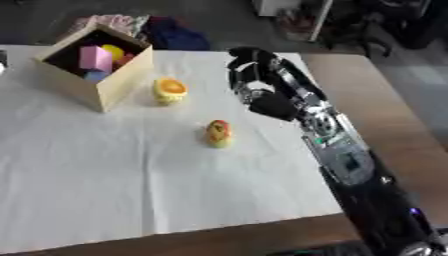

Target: Pick up objects on the table and place them in the box.

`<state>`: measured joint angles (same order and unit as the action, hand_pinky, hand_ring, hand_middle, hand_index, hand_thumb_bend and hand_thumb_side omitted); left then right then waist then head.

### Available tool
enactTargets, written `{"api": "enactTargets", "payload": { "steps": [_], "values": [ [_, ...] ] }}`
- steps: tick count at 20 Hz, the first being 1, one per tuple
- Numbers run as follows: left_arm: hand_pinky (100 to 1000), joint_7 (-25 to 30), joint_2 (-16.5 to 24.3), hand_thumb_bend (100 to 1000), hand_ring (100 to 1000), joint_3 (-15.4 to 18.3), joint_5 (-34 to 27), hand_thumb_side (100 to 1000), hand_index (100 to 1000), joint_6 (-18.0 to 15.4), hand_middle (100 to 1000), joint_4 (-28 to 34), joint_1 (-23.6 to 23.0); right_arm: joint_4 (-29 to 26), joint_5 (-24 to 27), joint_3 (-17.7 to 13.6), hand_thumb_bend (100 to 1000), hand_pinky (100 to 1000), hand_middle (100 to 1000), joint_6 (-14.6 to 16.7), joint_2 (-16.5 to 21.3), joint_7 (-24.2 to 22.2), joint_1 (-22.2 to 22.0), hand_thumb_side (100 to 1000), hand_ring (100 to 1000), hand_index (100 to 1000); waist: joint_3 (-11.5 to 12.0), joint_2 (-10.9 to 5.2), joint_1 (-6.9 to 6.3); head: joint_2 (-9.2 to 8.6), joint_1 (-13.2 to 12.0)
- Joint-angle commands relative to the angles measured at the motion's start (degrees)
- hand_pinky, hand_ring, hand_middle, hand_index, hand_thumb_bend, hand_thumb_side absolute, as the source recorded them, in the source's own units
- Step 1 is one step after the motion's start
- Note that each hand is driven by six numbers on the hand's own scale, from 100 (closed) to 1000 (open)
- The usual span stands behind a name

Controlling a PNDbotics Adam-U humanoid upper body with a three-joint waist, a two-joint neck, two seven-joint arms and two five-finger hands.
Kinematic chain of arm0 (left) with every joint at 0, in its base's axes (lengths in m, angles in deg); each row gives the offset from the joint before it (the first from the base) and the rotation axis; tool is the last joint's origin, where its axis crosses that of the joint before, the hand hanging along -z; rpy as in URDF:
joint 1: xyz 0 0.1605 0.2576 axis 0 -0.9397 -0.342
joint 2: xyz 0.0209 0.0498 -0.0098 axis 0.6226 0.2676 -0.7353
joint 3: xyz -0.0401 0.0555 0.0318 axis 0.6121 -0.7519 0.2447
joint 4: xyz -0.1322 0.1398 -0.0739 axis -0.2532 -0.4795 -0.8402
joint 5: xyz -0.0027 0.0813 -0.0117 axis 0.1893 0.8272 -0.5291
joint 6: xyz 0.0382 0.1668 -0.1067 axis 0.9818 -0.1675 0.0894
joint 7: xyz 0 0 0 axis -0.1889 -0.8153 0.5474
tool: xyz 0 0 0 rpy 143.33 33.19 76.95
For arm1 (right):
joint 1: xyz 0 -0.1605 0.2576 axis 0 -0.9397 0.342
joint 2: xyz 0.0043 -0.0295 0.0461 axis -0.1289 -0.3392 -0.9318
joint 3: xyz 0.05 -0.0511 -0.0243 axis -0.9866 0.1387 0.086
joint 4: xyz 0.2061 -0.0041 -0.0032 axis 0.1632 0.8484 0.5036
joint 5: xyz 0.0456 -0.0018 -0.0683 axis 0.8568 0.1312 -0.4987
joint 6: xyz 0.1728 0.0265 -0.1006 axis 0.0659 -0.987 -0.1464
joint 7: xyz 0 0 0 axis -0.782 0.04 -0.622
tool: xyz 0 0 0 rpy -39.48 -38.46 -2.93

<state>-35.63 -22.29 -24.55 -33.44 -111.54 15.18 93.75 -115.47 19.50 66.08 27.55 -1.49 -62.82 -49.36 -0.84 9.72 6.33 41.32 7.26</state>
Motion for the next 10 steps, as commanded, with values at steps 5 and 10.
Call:
{"api": "enactTargets", "payload": {
  "steps": [5, 10],
  "values": [
    [782, -1.16, 0.63, 100, 665, 1.44, -6.97, 539, 878, -0.55, 733, 11.96, -8.57, 10.04, -7.04, 2.2, 100, 758, 763, 3.51, 5.25, -6.8, 5.27, 370, 728, 872, 1.24, -0.36, -0.98, -0.35, 1.27],
    [760, 5.25, 0.59, 100, 638, 3.37, -30.68, 584, 862, 8.16, 707, 27.96, -18.34, 13.92, -20.68, 0.69, 100, 767, 767, 8.42, 3.99, -14.14, 6.58, 373, 738, 874, 2.08, -0.38, -1.42, -0.29, 1.66]
  ]
}}
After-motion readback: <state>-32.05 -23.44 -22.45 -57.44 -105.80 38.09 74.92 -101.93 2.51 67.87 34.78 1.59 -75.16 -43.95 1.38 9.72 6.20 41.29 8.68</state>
